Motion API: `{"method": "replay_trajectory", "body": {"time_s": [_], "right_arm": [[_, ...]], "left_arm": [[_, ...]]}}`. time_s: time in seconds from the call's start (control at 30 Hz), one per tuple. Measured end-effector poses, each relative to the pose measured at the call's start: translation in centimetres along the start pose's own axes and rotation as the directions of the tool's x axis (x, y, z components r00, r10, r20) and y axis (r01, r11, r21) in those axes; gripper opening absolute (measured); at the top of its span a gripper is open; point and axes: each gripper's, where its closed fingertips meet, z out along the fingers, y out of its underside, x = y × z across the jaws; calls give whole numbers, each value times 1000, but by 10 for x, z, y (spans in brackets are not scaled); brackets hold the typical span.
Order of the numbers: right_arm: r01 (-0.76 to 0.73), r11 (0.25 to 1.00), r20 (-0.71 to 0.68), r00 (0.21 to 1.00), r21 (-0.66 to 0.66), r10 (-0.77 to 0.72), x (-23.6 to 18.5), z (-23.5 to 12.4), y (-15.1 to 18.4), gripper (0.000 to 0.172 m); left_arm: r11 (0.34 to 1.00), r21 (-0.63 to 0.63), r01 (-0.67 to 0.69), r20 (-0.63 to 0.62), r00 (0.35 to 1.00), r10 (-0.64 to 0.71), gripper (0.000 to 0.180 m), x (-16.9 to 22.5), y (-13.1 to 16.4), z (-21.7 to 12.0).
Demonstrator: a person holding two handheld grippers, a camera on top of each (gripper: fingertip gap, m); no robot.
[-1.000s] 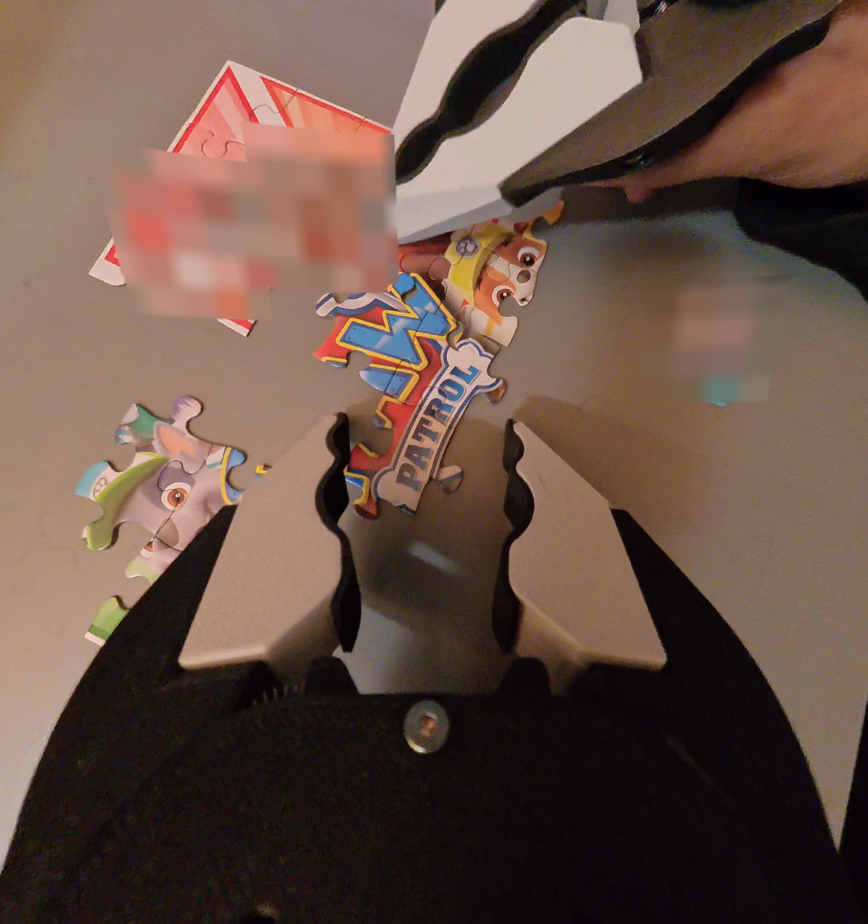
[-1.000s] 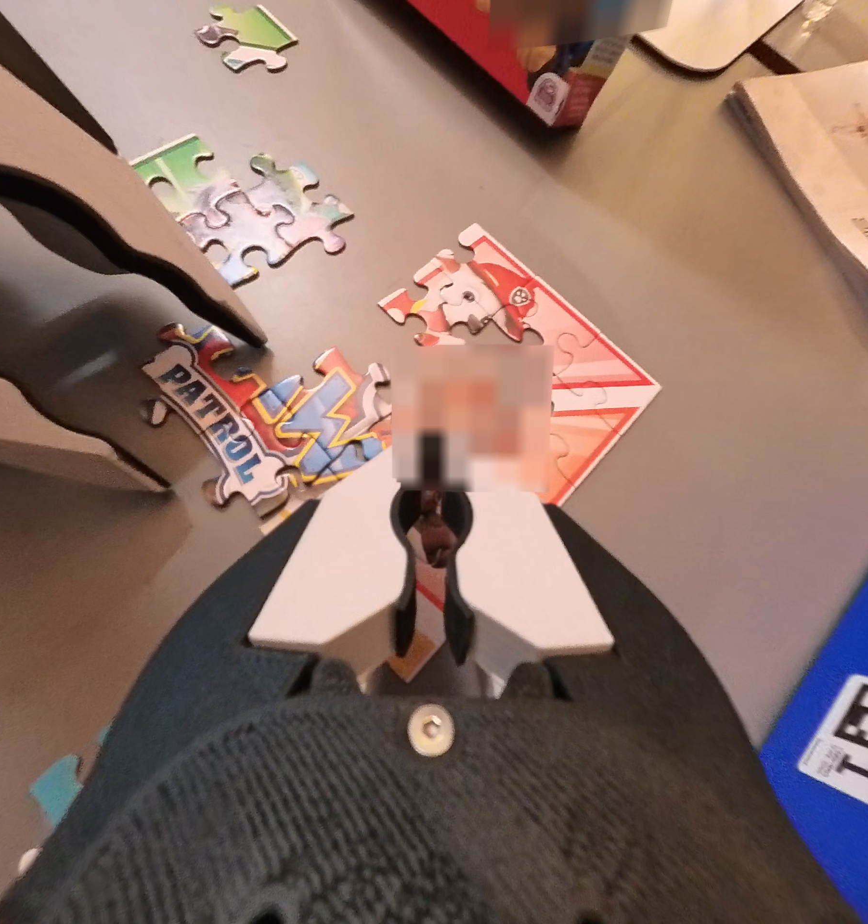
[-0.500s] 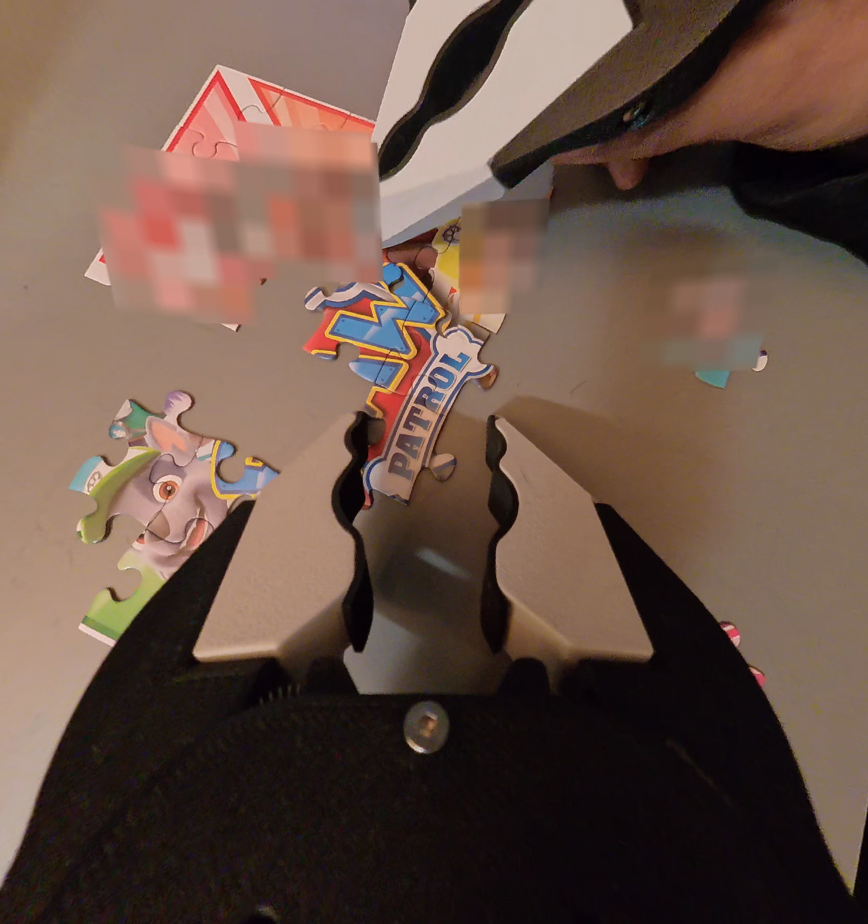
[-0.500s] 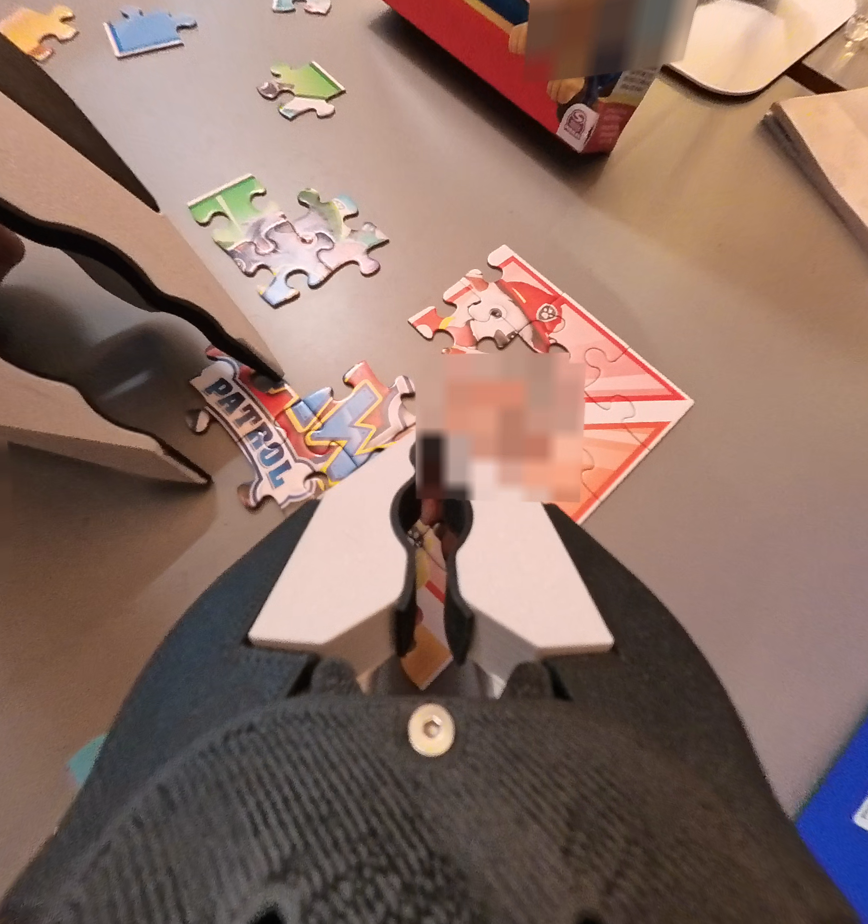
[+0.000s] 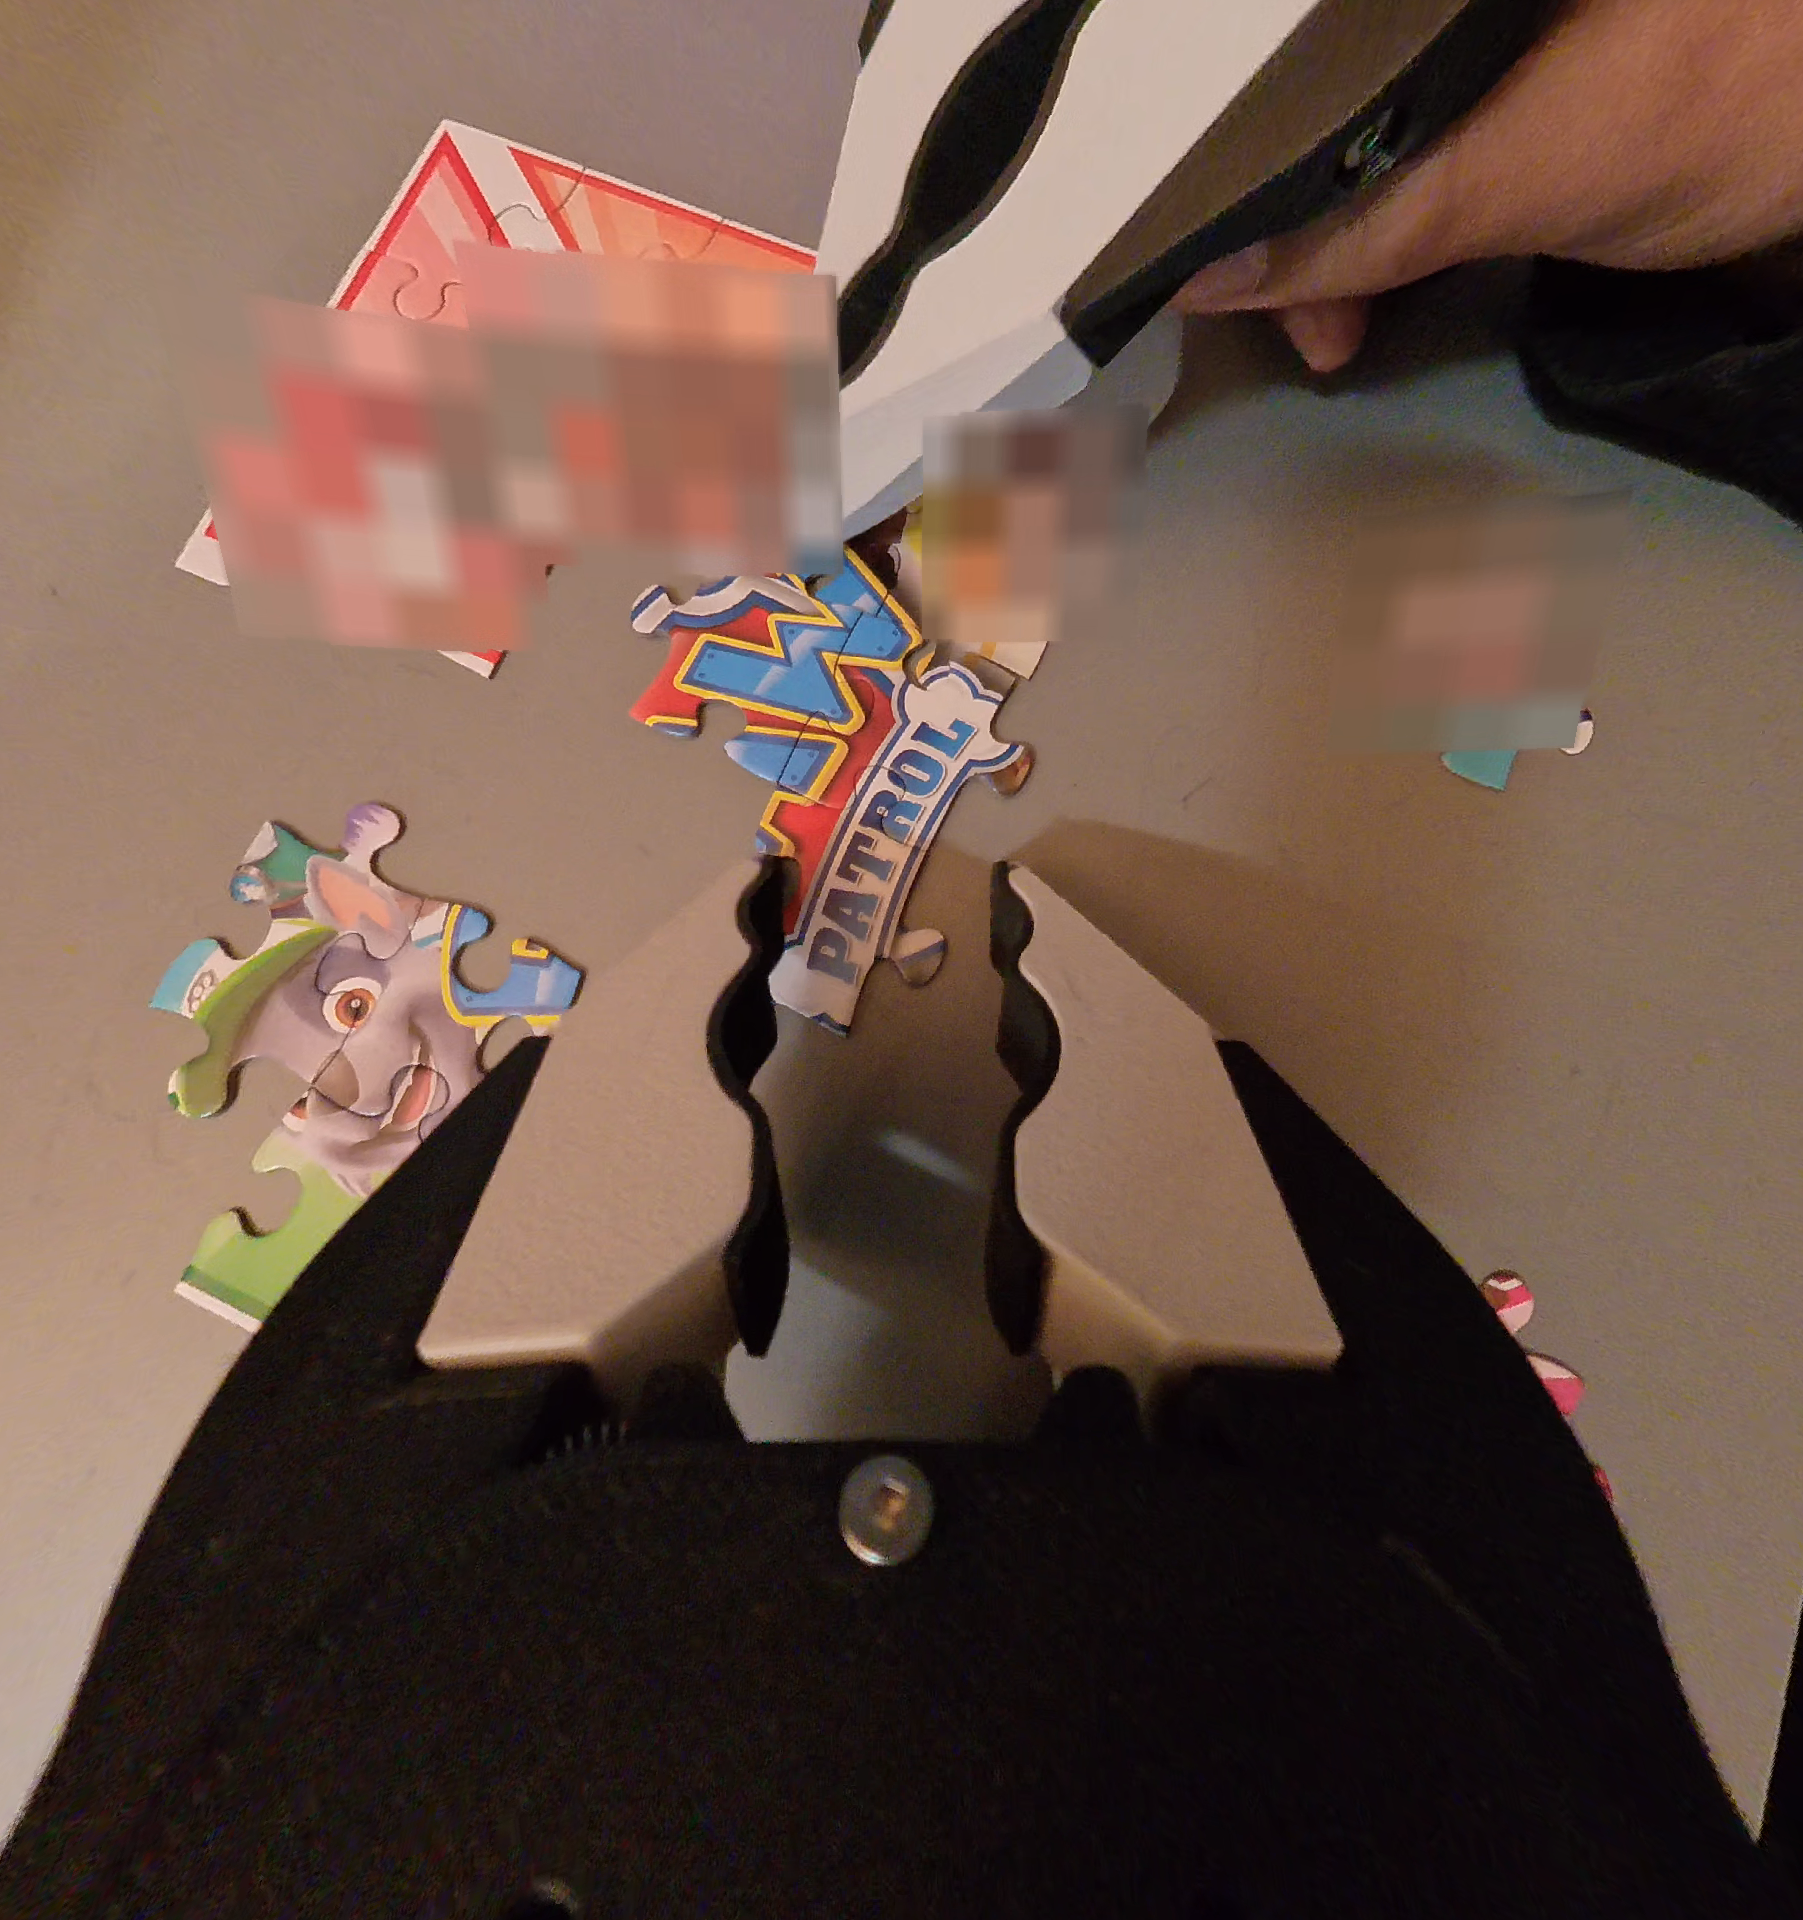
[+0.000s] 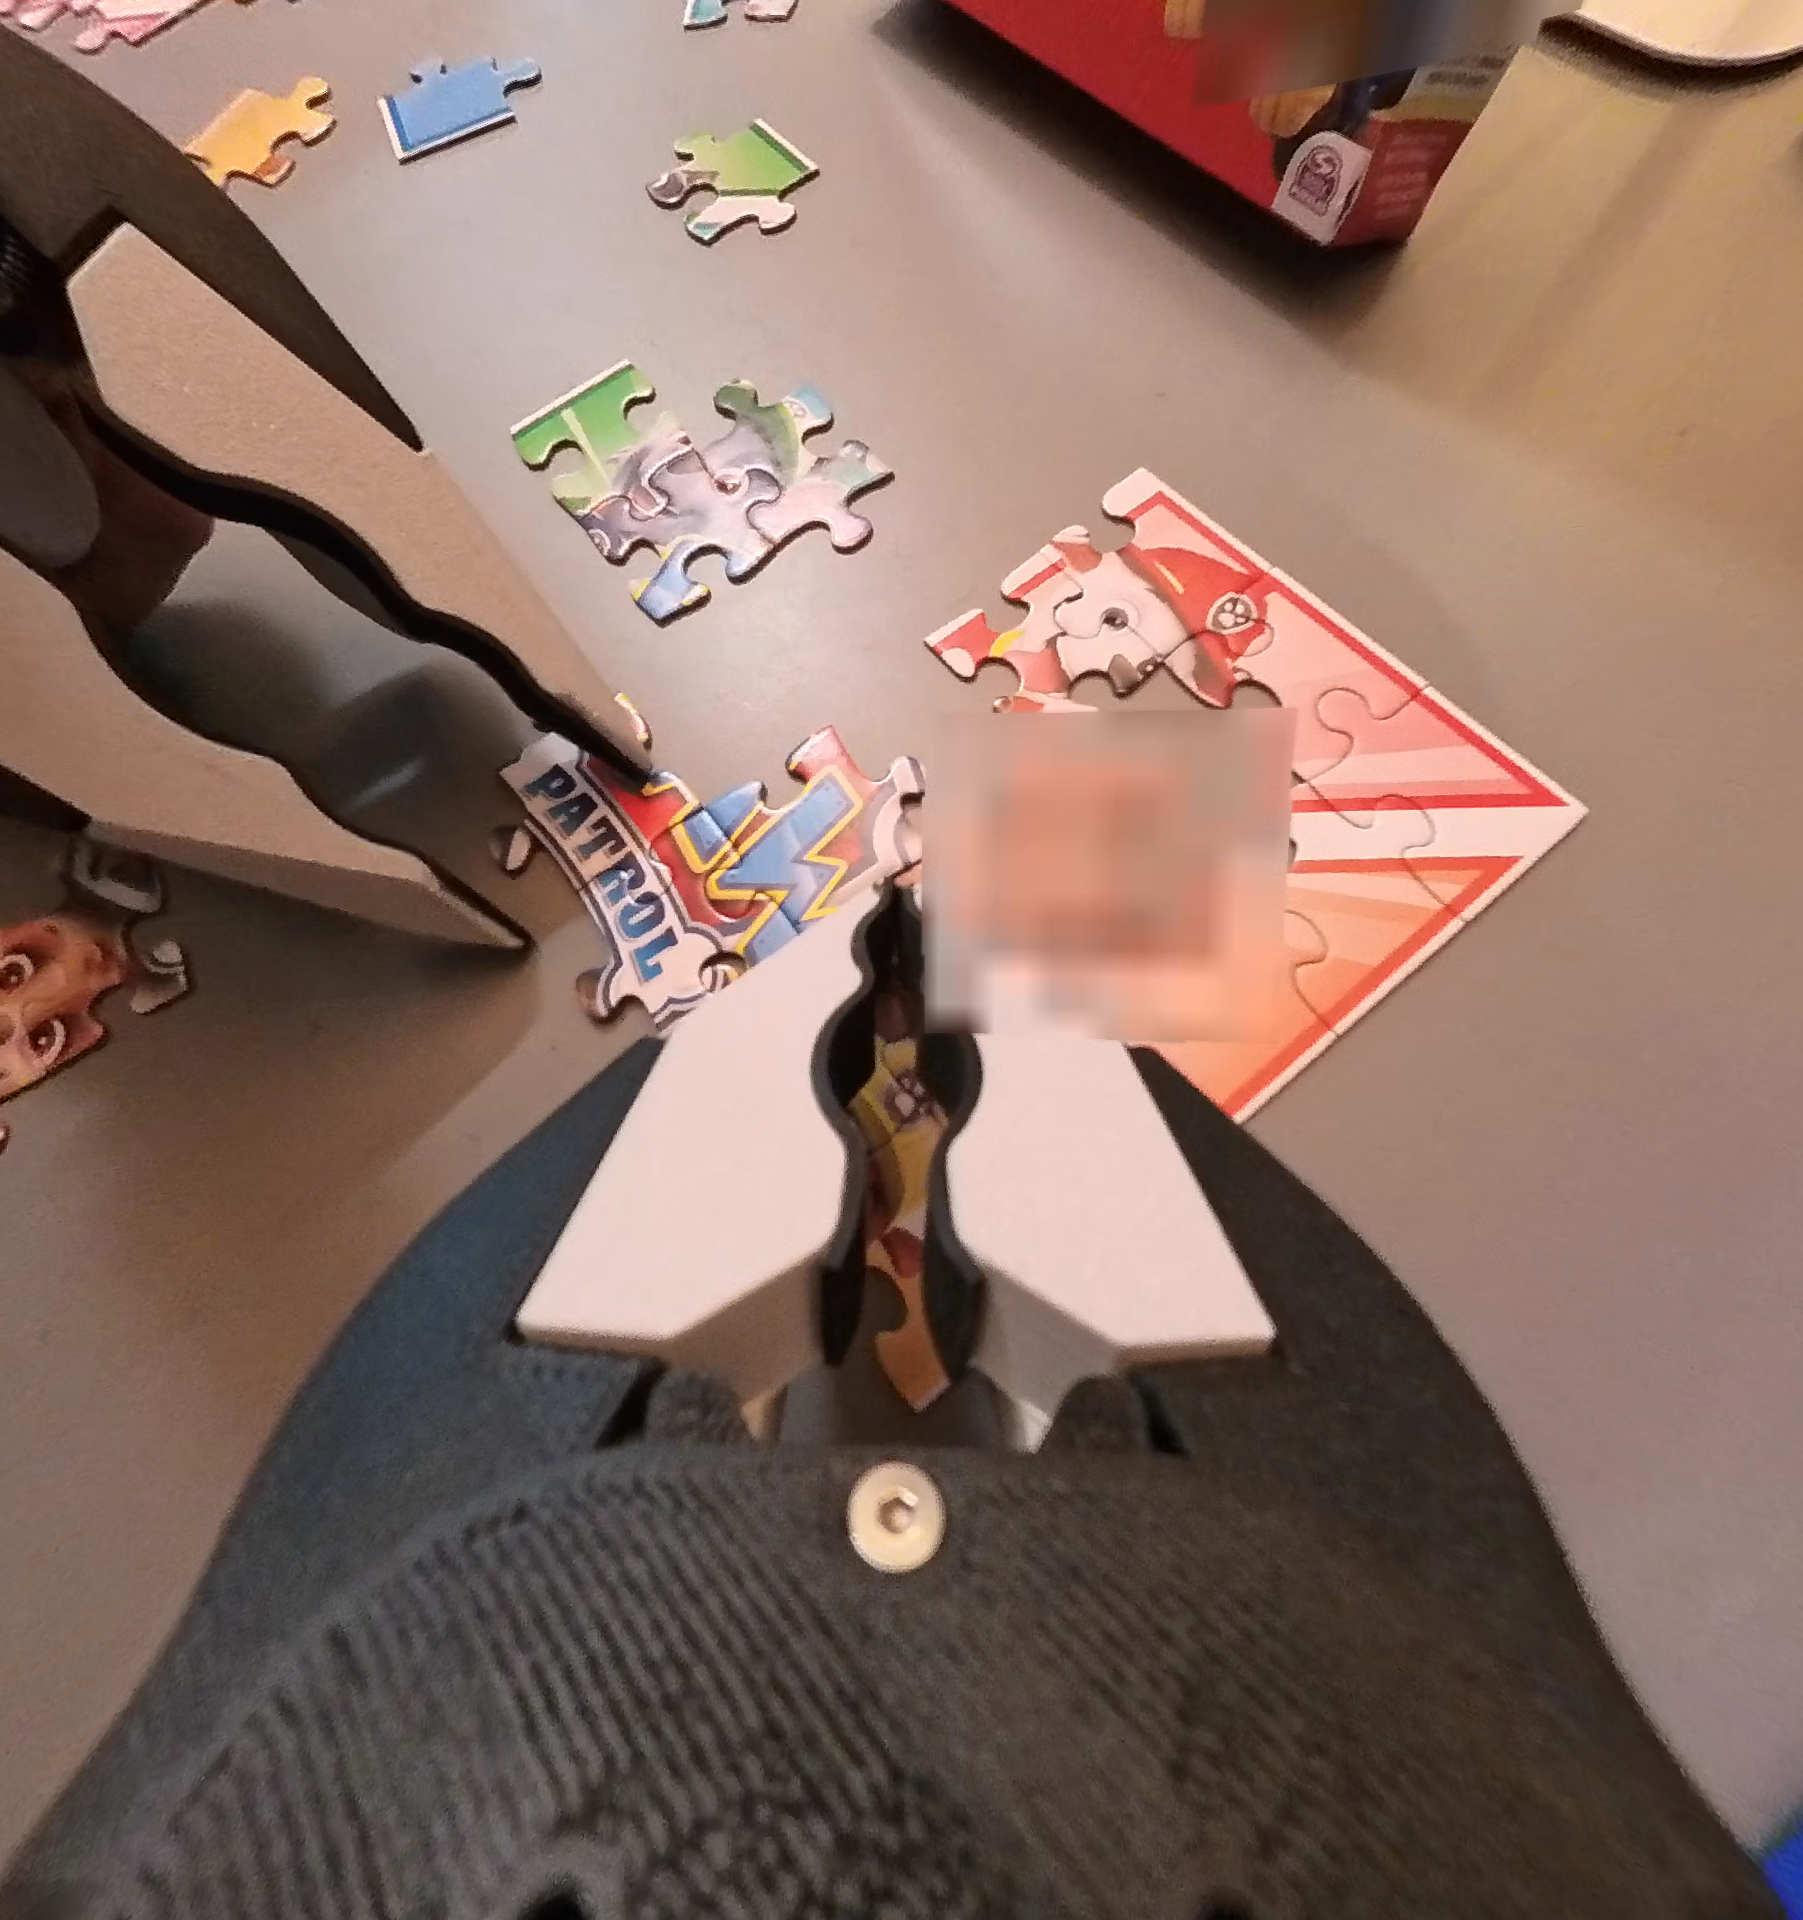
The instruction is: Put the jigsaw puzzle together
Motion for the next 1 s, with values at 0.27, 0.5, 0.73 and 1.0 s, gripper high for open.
{"method": "replay_trajectory", "body": {"time_s": [0.27, 0.5, 0.73, 1.0], "right_arm": [[14, 1000, 12, 1000, -11, -14, -3, 1, 2, 0], [25, 1000, 5, 1000, -13, -25, -3, 2, 2, 0], [58, 998, 3, 998, -3, -58, -6, 2, 0, 0], [68, 998, 5, 998, -2, -68, -7, 2, -1, 0]], "left_arm": [[1000, -2, -6, -5, 1000, 6, 28, 0, 1, -1], [1000, 3, 1, -8, 1000, -1, 27, 0, 1, -1], [1000, 2, -4, -4, 1000, 4, 27, -1, 1, -1], [1000, 8, -2, -4, 1000, 2, 27, 0, 0, -1]]}}
